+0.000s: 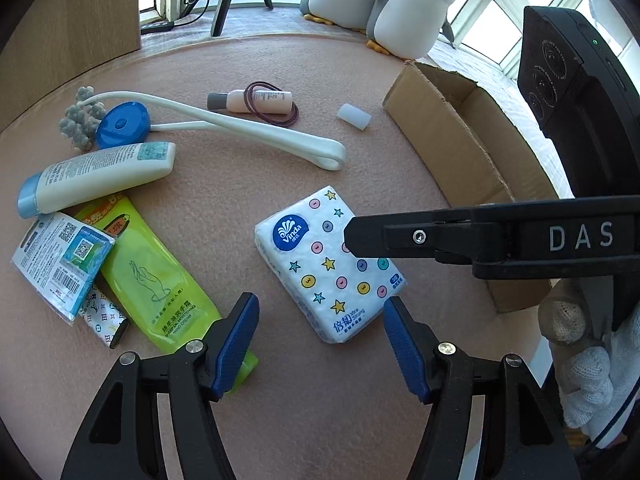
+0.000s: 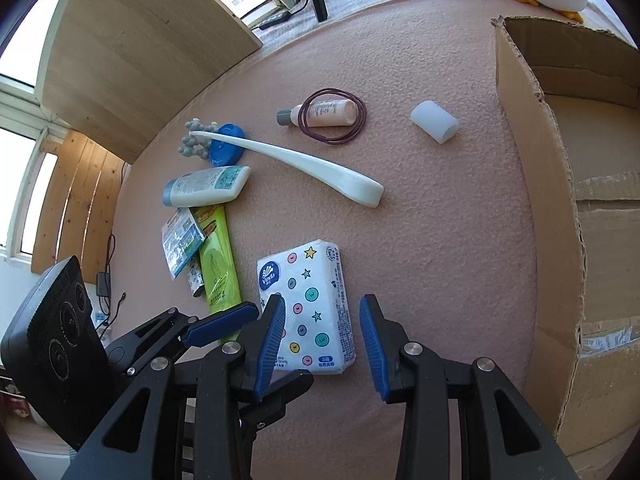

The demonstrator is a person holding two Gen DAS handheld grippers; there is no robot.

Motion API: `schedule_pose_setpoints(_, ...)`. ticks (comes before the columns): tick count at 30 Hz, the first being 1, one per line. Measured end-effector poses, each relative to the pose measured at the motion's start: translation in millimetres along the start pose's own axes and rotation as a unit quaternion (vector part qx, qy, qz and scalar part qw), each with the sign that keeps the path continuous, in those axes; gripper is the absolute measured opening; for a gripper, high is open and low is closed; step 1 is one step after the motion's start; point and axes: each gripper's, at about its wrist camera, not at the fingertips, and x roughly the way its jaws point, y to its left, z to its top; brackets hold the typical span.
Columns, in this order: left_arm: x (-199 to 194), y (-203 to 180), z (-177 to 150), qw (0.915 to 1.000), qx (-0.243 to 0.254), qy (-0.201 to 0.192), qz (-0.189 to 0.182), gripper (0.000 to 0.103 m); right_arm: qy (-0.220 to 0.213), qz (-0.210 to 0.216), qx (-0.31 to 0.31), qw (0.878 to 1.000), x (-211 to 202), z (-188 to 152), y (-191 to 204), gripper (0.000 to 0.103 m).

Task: Organize objects
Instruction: 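Lift the tissue pack with the right tool and carry it over the box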

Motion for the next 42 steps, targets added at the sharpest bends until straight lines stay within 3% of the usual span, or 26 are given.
schedule_pose_setpoints(2, -0.3, 4.2, -5.4, 0.9999, -0.006, 0.006, 0.015, 0.068, 0.0, -0.003, -0.008, 1.0, 1.4, -0.9, 2.8, 0.035)
schedule_pose_setpoints(9, 0.5, 7.3, -7.2, 0.9979, -0.057, -0.001, -0.032, 0.07, 0.014, -0.02, -0.031, 0.999, 10.8, -3.5, 8.4, 0.036)
schedule_pose_setpoints(23, 2.9, -9.7, -5.3, 0.9964, -0.065, -0.018, -0.051, 0.069, 0.019, 0.006, -0.037, 0.999, 14.5, -7.6, 11.6, 0.038)
schedule_pose_setpoints(32, -31.2, -46.2, 0.9, 0.9964, -0.044, -0.055, -0.046, 0.069, -0.038, 0.012, -0.051, 0.998, -35.9, -21.3, 14.3, 0.038)
schedule_pose_setpoints(42, -46.4, -114.7, 22.7, 0.9945, 0.013, -0.074, -0.073, 0.069, -0.098, -0.003, -0.027, 0.995, -103.6, -36.7, -22.4, 0.038)
